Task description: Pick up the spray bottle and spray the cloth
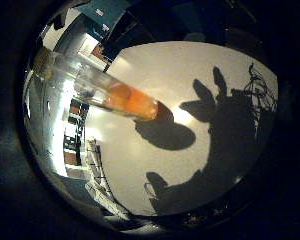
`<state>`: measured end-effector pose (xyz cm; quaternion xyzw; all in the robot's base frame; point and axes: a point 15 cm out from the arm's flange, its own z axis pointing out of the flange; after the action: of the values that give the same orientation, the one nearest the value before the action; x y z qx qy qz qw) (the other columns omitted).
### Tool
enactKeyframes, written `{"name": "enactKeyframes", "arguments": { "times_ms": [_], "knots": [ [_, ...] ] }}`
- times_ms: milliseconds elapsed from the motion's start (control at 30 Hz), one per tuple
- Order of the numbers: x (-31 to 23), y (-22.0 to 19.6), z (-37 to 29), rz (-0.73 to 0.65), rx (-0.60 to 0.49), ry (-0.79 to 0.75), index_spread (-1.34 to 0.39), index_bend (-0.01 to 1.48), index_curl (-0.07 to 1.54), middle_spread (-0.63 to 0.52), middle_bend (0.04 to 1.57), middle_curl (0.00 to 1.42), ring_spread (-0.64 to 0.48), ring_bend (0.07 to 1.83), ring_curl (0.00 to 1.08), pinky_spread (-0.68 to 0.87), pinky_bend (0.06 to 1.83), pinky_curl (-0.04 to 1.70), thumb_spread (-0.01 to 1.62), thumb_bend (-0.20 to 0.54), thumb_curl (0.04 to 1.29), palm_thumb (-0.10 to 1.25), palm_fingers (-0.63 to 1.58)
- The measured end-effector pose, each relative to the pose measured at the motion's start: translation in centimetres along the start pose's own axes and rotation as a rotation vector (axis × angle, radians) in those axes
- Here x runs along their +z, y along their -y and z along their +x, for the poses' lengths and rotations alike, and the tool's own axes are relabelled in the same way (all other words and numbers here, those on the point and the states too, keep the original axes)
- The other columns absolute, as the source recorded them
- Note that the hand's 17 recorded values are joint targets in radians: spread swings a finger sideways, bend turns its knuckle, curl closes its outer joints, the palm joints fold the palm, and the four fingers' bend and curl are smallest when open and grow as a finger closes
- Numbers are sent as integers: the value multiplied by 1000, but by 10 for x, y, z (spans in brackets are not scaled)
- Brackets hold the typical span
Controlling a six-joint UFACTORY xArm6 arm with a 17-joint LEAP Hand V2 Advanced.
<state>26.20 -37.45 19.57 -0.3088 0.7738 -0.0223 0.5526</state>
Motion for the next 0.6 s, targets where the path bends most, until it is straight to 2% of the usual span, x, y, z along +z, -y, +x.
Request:
{"name": "enactKeyframes", "arguments": {
  "times_ms": [300,600],
  "knots": [
    [13,-4,2,-33,23,11,-102,179,391,64,430,493,139,616,333,349,454,221,1071,-23,353,654,289],
    [44,-10,-4,-91,17,33,-91,171,364,41,429,493,83,653,341,282,501,229,1071,-23,353,654,330]
  ]
}}
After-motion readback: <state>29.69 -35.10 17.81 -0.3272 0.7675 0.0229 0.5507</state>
